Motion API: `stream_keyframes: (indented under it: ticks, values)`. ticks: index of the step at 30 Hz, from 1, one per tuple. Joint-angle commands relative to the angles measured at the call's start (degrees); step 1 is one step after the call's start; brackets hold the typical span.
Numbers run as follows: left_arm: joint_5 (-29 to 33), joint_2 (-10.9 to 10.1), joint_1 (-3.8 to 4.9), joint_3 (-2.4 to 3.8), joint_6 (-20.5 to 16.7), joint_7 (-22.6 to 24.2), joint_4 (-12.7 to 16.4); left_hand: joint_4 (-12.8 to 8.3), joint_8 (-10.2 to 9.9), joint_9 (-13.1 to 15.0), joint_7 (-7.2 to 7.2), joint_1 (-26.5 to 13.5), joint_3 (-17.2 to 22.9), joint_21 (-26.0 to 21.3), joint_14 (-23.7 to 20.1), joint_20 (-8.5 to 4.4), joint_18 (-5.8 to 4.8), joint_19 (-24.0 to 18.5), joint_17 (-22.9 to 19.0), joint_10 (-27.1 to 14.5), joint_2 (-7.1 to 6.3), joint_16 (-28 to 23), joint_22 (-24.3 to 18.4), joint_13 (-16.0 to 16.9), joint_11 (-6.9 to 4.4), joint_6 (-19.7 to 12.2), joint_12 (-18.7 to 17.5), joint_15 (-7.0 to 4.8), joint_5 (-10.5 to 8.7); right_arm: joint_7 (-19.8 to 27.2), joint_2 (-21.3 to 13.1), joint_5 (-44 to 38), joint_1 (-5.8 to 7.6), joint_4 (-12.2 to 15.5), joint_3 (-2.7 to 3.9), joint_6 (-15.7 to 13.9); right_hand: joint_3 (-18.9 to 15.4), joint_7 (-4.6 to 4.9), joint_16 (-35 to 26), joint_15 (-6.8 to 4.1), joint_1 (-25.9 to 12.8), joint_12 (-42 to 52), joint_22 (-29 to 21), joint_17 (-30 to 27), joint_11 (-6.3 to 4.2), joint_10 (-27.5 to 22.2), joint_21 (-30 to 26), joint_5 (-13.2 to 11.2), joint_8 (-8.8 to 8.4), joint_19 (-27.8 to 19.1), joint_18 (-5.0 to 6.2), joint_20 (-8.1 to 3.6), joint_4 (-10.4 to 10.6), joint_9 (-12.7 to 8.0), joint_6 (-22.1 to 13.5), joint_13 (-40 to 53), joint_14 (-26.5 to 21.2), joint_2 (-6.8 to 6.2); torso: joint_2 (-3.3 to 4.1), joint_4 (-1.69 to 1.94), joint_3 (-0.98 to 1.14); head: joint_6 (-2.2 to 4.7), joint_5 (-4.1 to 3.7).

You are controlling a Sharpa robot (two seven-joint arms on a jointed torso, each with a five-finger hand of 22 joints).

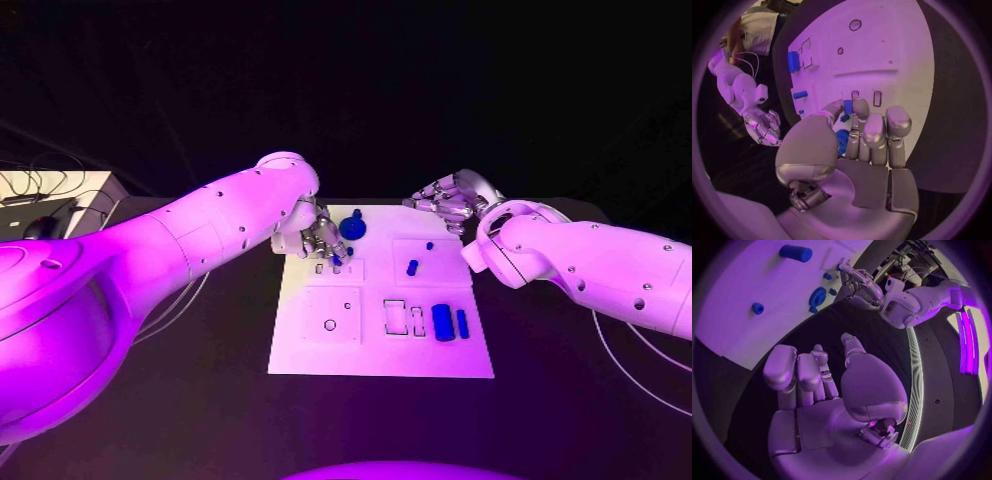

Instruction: Assemble the parts on the task board

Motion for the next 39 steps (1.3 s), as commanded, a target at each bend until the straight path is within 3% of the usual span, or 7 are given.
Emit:
stream_keyframes:
  ticks: [1, 21, 39]
  values:
    - [-2.32, 0.18, -0.38, -0.16, -2.45, 0.66, 0.12, -7.15, 0.17, -0.14, 0.07, 2.09, 6.7, -0.27, 0.08, 0.15, -0.14, 0.04, -0.07, -0.18, 1.79, -0.11, -0.06, -0.11, -0.26, -0.31, 0.19, -0.19, -0.15, 0.43, -0.03, -0.56, 0.01, 0.05, 0.02, 0.81, -0.34, 0.42, -0.23, -0.22, -0.29, -0.33, 7.22, -0.03, -0.05, -0.33, -0.24, 0.36, -0.19, 2.8, 0.38, -0.3, -0.06, 0.07, -0.06, -0.04, -0.18, 0.06, 0.02, -0.07, 0.01, 0.01, -0.03]
    - [-2.51, -0.8, -0.61, -0.31, -2.94, 1.14, 1.96, -7.61, 0.1, -0.56, 0.18, 2.77, 7.06, -0.43, 0.09, 0.33, -0.09, 0.02, -0.16, -0.11, 1.65, -0.18, -0.03, -0.45, -0.2, -0.29, 0.16, -0.1, -0.17, 0.41, -0.07, -0.63, 0.0, 0.15, 0.02, 1.15, -0.34, 0.42, -0.23, -0.22, -0.29, -0.33, 7.22, -0.03, -0.05, -0.33, -0.24, 0.36, -0.19, 2.8, 0.38, -0.3, -0.06, 0.07, -0.06, -0.04, -0.18, 0.06, -0.01, -0.06, 0.03, -0.01, 0.0]
    - [-0.51, -6.01, -0.64, -0.17, -4.49, 0.9, 10.96, -8.14, 0.32, -0.7, 0.13, 2.52, 8.49, -0.23, 0.13, 0.31, -0.21, 0.23, -0.24, 0.22, 1.19, -0.21, 0.34, -0.76, -0.27, 0.02, 0.12, -0.1, -0.1, 0.46, -0.32, -0.63, -0.15, 0.13, 0.02, 1.32, -0.34, 0.42, -0.23, -0.22, -0.29, -0.33, 7.22, -0.03, -0.05, -0.33, -0.24, 0.36, -0.19, 2.8, 0.38, -0.3, -0.06, 0.07, -0.06, -0.04, -0.18, 0.06, -0.29, 0.25, -0.05, -0.13, -0.08]
